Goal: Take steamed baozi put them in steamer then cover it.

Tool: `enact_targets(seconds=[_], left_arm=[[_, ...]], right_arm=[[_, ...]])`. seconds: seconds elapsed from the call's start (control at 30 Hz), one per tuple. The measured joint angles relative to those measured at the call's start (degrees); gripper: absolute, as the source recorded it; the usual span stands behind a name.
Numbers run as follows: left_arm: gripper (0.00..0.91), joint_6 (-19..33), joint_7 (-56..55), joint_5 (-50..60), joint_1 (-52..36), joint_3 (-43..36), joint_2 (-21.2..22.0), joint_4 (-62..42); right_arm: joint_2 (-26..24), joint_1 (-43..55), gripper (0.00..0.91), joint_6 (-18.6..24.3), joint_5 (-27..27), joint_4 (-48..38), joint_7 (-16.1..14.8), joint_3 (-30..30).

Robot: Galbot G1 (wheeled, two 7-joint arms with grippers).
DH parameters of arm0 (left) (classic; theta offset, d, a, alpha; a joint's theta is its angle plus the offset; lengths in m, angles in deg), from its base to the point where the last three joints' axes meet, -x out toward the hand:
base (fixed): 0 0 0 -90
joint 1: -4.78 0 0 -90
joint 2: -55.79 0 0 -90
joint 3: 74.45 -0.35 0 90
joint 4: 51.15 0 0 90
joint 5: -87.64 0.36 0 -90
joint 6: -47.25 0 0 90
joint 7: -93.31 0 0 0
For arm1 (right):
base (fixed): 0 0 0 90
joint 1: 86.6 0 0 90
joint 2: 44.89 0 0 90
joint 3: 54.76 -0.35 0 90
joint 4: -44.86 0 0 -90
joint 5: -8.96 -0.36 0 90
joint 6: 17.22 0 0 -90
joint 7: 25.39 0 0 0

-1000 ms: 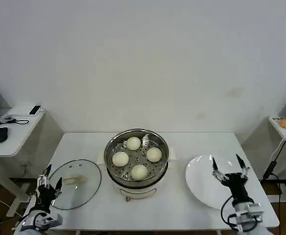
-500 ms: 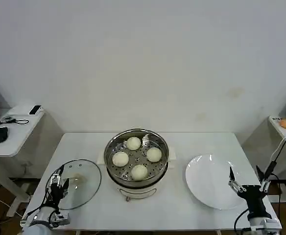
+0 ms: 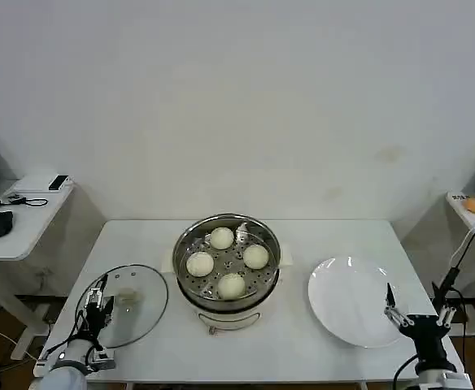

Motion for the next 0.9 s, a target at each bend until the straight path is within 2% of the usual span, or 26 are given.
enact_targets(seconds=[0.87, 0.9], left_arm=[[0.907, 0.06, -0.28, 1.22, -6.02, -2.24, 0.09, -4.87], [0.453, 0.12, -0.42, 1.23, -6.33, -2.30, 0.09, -5.19]], right_arm=[[0.99, -1.13, 0.907, 1.26, 1.72, -0.72, 0.01, 0.44], [1.00, -1.13, 0.907, 1.27, 1.77, -0.74, 0.01, 0.47]])
